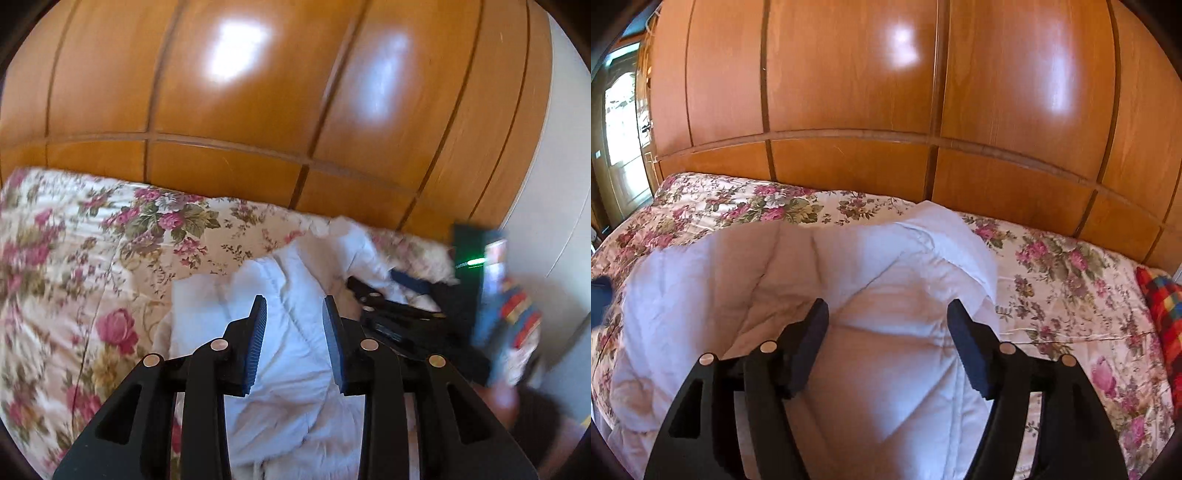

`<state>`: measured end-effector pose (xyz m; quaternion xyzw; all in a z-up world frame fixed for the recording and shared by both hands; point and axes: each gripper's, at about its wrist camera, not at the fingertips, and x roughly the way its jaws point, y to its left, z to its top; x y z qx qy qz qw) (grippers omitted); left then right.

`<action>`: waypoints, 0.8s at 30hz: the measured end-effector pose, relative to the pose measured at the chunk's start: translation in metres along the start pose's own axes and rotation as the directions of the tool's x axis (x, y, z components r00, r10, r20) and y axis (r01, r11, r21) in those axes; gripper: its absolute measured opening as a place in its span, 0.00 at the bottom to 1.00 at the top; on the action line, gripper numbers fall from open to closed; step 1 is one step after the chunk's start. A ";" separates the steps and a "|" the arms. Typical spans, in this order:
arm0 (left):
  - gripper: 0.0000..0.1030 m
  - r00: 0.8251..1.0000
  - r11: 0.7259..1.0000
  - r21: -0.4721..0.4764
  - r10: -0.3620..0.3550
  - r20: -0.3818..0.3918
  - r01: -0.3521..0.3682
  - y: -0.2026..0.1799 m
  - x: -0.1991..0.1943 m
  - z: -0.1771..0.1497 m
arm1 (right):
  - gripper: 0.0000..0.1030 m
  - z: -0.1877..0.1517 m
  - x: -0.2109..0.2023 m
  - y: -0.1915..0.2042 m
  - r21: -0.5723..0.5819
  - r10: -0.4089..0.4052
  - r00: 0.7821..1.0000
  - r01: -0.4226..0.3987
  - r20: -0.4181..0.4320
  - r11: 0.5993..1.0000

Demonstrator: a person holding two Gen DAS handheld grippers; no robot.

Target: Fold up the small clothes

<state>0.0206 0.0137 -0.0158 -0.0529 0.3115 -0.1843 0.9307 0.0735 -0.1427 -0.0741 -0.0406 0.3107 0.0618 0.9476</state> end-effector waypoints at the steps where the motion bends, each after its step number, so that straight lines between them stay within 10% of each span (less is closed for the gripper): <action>1: 0.29 0.999 0.999 0.018 0.031 -0.026 -0.031 -0.002 0.013 -0.001 | 0.68 -0.001 -0.004 0.001 -0.006 -0.004 1.000 0.004 0.002 1.000; 24: 0.29 0.995 0.997 -0.067 0.020 -0.100 -0.027 0.065 0.088 -0.035 | 0.71 -0.024 0.006 0.018 0.002 0.102 0.994 -0.102 -0.047 0.995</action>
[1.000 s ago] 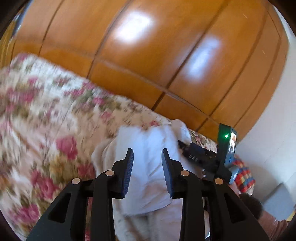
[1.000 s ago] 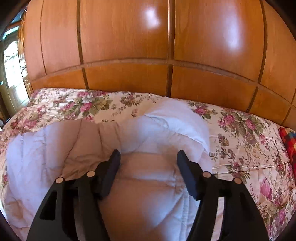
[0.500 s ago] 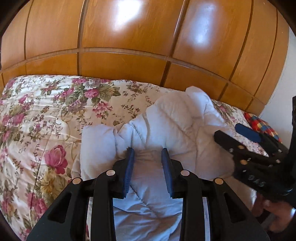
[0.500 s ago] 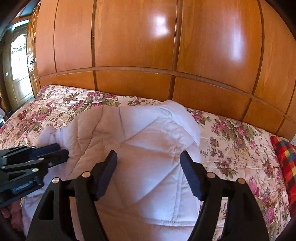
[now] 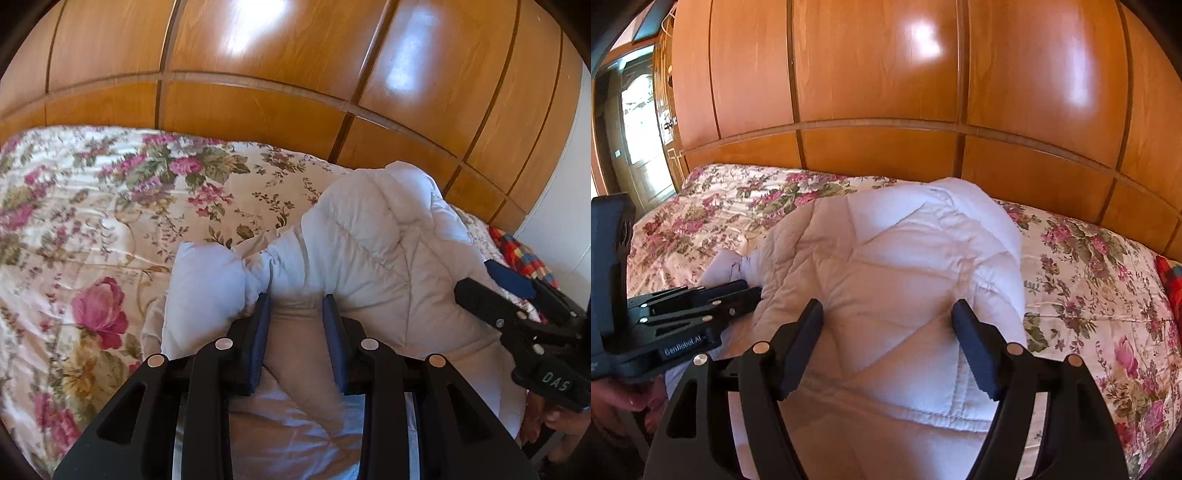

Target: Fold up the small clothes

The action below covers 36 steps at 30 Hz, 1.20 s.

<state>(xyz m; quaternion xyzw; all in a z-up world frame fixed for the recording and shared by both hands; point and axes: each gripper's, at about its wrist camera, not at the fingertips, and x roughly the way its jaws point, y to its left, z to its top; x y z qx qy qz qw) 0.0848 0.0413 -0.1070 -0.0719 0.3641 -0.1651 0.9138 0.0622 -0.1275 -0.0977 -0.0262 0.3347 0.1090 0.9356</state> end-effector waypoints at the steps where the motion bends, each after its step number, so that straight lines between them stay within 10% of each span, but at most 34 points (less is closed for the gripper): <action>1: 0.29 1.000 1.000 -0.003 -0.005 -0.002 0.005 0.003 0.004 -0.001 | 0.72 0.000 0.007 0.000 0.002 0.002 1.000 -0.002 -0.005 1.000; 27: 0.33 0.987 0.985 0.099 0.135 0.092 -0.144 -0.024 -0.074 -0.039 | 0.92 -0.035 -0.064 0.003 -0.023 -0.053 0.999 0.054 0.007 0.998; 36: 0.73 0.986 0.987 0.057 0.143 0.084 -0.148 -0.021 -0.088 -0.042 | 0.96 -0.037 -0.078 -0.008 0.013 -0.066 0.998 0.066 0.004 0.998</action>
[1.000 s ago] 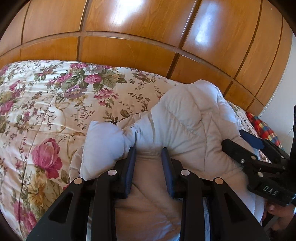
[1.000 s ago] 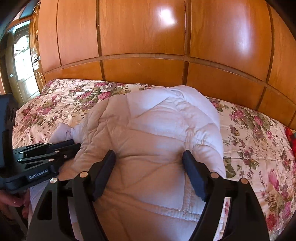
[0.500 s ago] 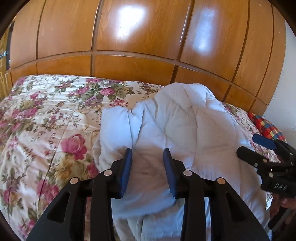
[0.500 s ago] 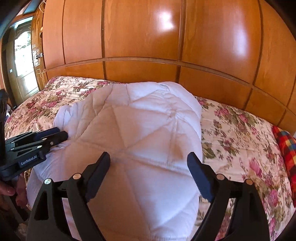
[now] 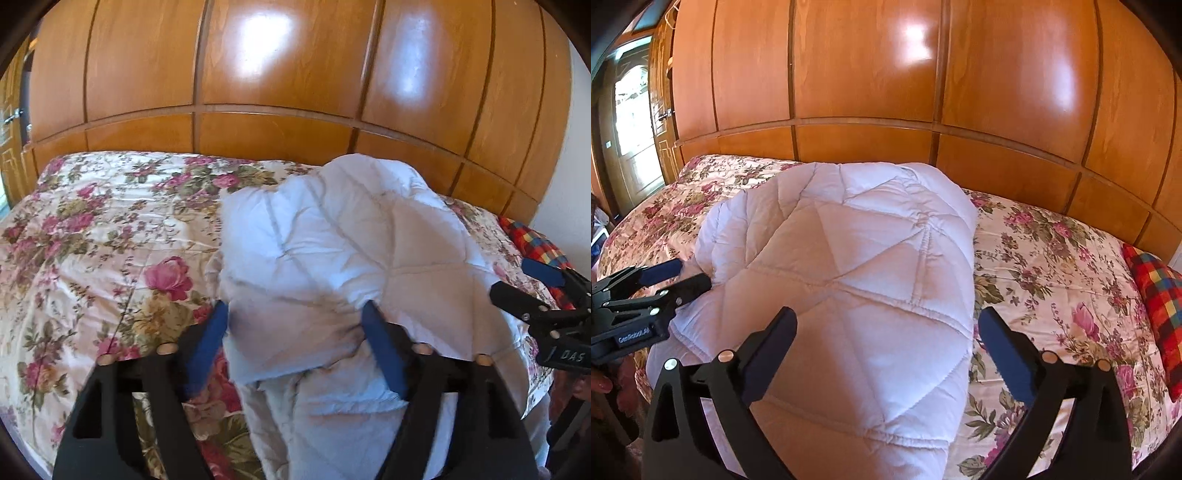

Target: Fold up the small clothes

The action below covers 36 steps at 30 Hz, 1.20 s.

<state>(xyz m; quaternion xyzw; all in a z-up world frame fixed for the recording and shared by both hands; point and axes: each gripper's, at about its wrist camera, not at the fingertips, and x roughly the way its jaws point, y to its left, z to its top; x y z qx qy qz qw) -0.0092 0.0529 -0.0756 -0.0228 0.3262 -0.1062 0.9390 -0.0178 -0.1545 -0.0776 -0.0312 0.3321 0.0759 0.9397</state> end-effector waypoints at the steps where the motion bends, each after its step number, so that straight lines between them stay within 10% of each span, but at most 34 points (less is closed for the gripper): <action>1: 0.73 1.000 1.000 -0.009 -0.015 -0.011 0.015 0.002 0.000 -0.001 | 0.96 0.000 -0.001 0.000 0.004 -0.002 1.000 0.002 -0.001 1.000; 24: 0.79 0.945 0.946 -0.224 -0.277 -0.176 0.235 0.044 0.020 -0.025 | 0.98 -0.019 0.000 -0.021 0.159 0.117 0.988 -0.099 -0.103 0.982; 28: 0.79 0.910 0.895 -0.333 -0.371 -0.186 0.297 0.058 0.028 -0.026 | 0.98 -0.028 0.008 -0.037 0.287 0.236 0.963 -0.192 -0.127 0.939; 36: 0.87 0.899 0.899 -0.300 -0.387 -0.207 0.318 0.060 0.034 -0.021 | 0.98 -0.049 0.033 -0.074 0.510 0.408 0.900 -0.282 -0.152 0.813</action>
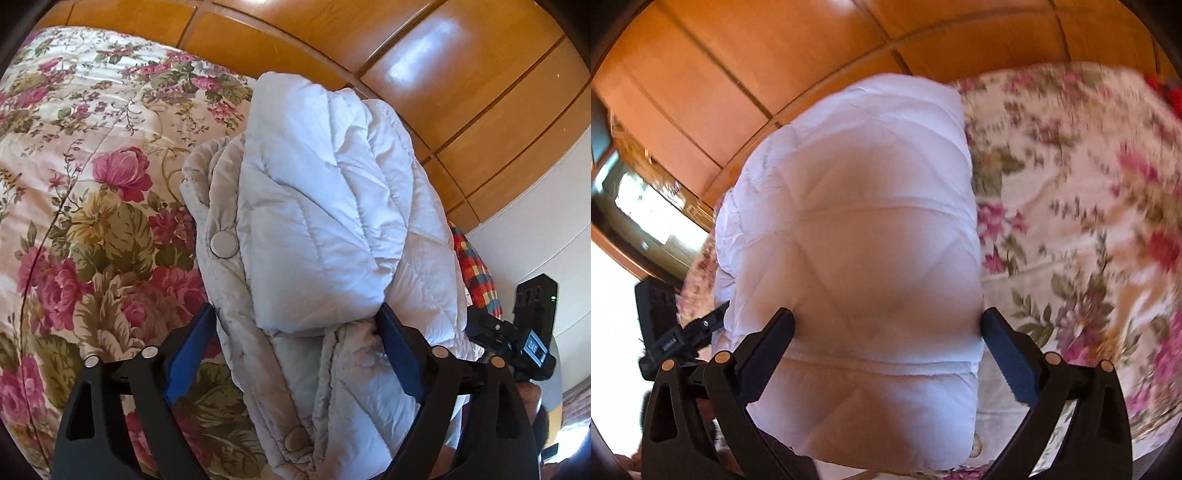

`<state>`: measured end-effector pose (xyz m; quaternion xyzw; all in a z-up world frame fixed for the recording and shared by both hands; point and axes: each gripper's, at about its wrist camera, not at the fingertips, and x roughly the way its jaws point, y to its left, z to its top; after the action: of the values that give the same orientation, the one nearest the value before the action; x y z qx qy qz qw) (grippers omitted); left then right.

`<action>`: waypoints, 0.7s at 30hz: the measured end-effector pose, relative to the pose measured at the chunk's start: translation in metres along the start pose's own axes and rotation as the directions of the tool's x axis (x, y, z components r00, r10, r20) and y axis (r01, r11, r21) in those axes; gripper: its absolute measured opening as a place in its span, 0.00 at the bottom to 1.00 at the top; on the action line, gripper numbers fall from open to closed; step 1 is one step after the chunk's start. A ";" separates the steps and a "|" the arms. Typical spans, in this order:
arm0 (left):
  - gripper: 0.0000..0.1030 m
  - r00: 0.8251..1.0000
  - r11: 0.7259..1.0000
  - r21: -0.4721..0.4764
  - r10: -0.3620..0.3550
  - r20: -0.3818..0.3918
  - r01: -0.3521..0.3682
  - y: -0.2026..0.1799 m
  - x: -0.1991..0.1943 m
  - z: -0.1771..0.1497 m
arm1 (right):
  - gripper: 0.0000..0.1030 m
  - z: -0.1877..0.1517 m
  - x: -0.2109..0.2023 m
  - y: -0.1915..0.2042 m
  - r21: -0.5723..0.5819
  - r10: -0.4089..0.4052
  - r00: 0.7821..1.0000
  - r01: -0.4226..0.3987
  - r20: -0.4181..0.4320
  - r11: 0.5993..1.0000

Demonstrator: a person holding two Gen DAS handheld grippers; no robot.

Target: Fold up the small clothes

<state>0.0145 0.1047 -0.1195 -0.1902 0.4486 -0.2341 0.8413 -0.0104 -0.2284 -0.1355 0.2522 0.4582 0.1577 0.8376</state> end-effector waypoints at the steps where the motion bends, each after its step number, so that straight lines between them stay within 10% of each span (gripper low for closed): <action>1: 0.88 1.000 1.000 -0.007 -0.005 -0.005 0.005 0.003 0.000 0.001 | 0.98 0.001 0.002 -0.006 0.034 0.029 0.999 -0.029 -0.015 0.999; 21: 0.91 0.978 0.968 -0.174 -0.195 -0.076 0.180 0.046 0.029 0.026 | 0.98 0.035 0.039 -0.045 0.226 0.287 0.957 -0.269 -0.051 0.936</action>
<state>0.0611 0.1286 -0.1500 -0.2902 0.4848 -0.2832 0.7750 0.0410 -0.2562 -0.1722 0.3971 0.4670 0.2341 0.7546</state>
